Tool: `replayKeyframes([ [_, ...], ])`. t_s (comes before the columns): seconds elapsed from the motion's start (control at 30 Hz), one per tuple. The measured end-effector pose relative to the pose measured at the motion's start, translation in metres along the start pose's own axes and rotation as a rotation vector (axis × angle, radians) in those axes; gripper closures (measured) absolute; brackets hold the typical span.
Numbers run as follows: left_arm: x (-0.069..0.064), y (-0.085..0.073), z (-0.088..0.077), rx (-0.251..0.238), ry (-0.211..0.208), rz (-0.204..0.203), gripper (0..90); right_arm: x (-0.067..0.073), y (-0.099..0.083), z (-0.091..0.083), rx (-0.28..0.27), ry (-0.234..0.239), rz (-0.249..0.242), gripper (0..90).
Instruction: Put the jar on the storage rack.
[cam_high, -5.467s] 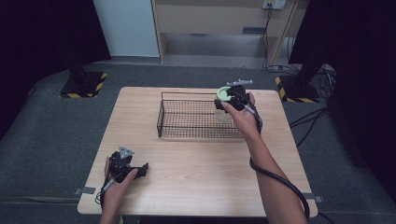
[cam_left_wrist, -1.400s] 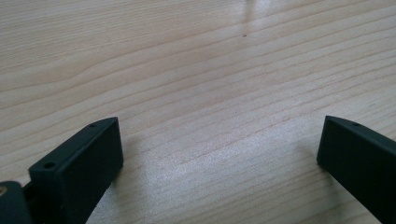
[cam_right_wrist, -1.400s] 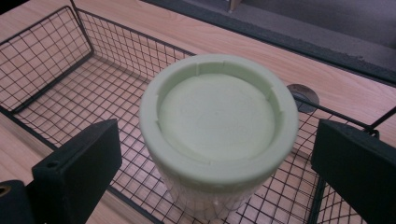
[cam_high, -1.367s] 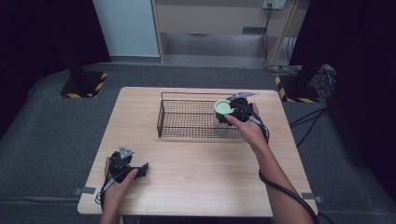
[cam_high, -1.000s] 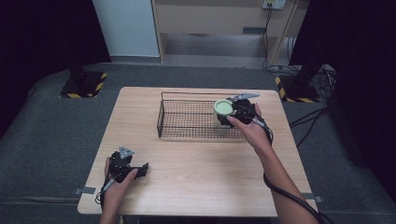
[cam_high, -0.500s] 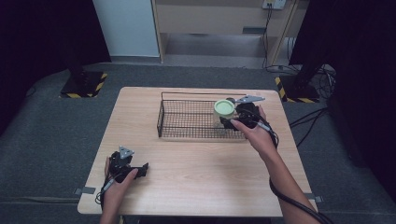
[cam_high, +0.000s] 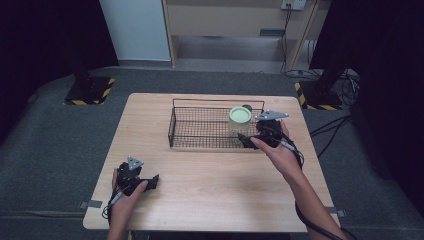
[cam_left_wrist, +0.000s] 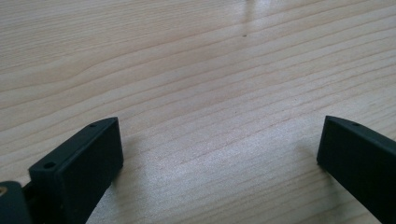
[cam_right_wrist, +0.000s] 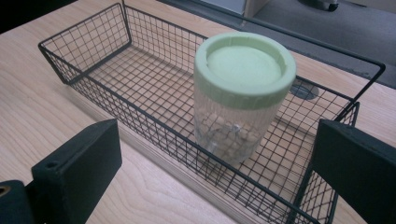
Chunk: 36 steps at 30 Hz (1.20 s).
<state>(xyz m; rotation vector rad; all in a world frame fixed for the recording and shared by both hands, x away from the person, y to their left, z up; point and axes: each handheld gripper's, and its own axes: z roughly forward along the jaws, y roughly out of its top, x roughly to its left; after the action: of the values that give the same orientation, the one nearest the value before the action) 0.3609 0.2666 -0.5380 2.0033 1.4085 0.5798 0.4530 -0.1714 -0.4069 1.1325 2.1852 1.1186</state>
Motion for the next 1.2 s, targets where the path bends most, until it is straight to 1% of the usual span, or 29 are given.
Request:
replayKeyframes([
  [0.07, 0.000, 0.000, 0.000, 0.000, 0.000, 0.000, 0.0, 0.000, -0.003, -0.002, 0.003, -0.005, -0.014, 2.2],
  [0.17, 0.000, 0.000, 0.000, 0.000, 0.000, 0.000, 0.0, -0.001, -0.010, -0.006, 0.005, -0.009, -0.021, 2.3],
  [0.27, 0.000, 0.000, 0.000, 0.000, 0.000, 0.000, 0.0, -0.002, -0.019, -0.010, 0.021, -0.021, -0.029, 2.3],
  [0.4, 0.000, 0.000, 0.000, 0.000, 0.000, 0.000, 0.0, -0.006, -0.033, -0.014, 0.038, -0.029, -0.019, 2.2],
  [0.53, 0.000, 0.000, 0.000, 0.000, 0.000, 0.000, 0.0, -0.008, -0.046, -0.017, 0.056, -0.037, -0.022, 2.1],
  [0.73, 0.000, 0.000, 0.000, 0.000, 0.000, 0.000, 0.0, -0.012, -0.065, -0.022, 0.072, -0.044, -0.004, 2.3],
  [0.8, 0.000, 0.000, 0.000, 0.000, 0.000, 0.000, 0.0, -0.013, -0.071, -0.023, 0.073, -0.044, 0.011, 2.3],
  [1.07, 0.000, 0.000, 0.000, 0.000, 0.001, 0.000, 0.0, -0.016, -0.095, -0.025, 0.089, -0.047, 0.047, 2.7],
  [1.2, 0.000, 0.000, 0.000, 0.000, 0.000, 0.000, 0.0, -0.016, -0.107, -0.021, 0.122, -0.052, 0.072, 2.9],
])
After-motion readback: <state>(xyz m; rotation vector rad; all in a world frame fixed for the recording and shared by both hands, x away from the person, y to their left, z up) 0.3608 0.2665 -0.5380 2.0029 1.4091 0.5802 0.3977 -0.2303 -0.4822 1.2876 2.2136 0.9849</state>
